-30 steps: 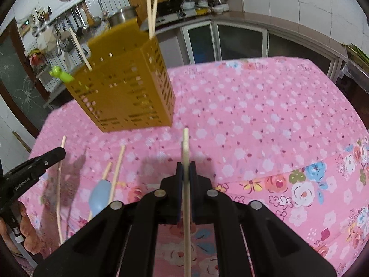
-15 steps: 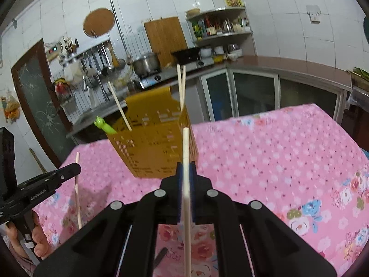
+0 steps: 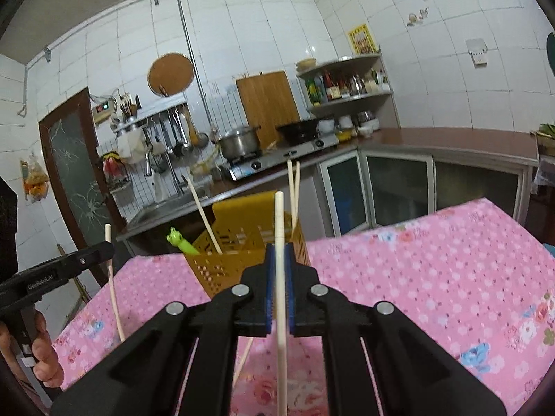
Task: Organize utensils
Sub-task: 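Lift both chopsticks and carry them over the yellow holder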
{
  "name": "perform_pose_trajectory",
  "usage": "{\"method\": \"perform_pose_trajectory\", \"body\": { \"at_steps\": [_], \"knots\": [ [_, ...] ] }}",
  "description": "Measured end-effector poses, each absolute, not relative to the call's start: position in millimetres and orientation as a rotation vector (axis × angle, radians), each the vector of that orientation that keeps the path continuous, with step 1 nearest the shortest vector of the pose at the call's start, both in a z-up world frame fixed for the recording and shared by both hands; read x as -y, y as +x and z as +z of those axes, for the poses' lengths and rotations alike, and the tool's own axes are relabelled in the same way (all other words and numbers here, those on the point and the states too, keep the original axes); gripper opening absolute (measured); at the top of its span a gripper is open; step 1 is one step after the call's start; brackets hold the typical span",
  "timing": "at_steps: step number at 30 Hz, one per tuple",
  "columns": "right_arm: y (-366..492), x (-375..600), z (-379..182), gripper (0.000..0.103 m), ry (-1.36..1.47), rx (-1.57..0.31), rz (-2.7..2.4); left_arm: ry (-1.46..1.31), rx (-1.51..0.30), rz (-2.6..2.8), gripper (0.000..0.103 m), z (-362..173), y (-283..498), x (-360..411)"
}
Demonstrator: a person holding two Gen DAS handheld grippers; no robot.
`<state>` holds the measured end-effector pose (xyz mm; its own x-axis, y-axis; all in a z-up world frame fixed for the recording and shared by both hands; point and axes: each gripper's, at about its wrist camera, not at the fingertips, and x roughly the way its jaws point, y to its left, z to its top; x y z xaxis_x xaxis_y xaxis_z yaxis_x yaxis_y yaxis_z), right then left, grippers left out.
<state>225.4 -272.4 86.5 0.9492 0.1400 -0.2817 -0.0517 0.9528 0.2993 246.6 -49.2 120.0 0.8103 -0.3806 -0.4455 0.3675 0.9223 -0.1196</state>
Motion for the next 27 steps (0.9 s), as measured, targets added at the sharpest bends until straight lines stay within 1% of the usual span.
{"method": "perform_pose_trajectory", "body": {
  "at_steps": [8,15,17,22,27],
  "knots": [
    [236.9,268.5,112.2,0.006,0.289,-0.207,0.103,-0.026,-0.366,-0.402,0.004,164.9,249.4,57.4],
    [263.4,264.4,153.8,0.006,0.269,-0.079,0.094,-0.037,-0.25,-0.383,0.004,207.6,271.6,70.1],
    [272.3,265.7,163.8,0.006,0.277,-0.042,0.091,-0.03,-0.187,-0.367,0.004,218.6,278.5,76.2],
    [297.6,266.5,179.9,0.006,0.286,0.042,0.083,-0.045,-0.125,-0.351,0.005,224.8,304.2,88.7],
    [321.8,266.7,177.4,0.006,0.292,0.088,0.075,-0.039,-0.078,-0.327,0.004,215.4,325.4,103.8]
  ]
}}
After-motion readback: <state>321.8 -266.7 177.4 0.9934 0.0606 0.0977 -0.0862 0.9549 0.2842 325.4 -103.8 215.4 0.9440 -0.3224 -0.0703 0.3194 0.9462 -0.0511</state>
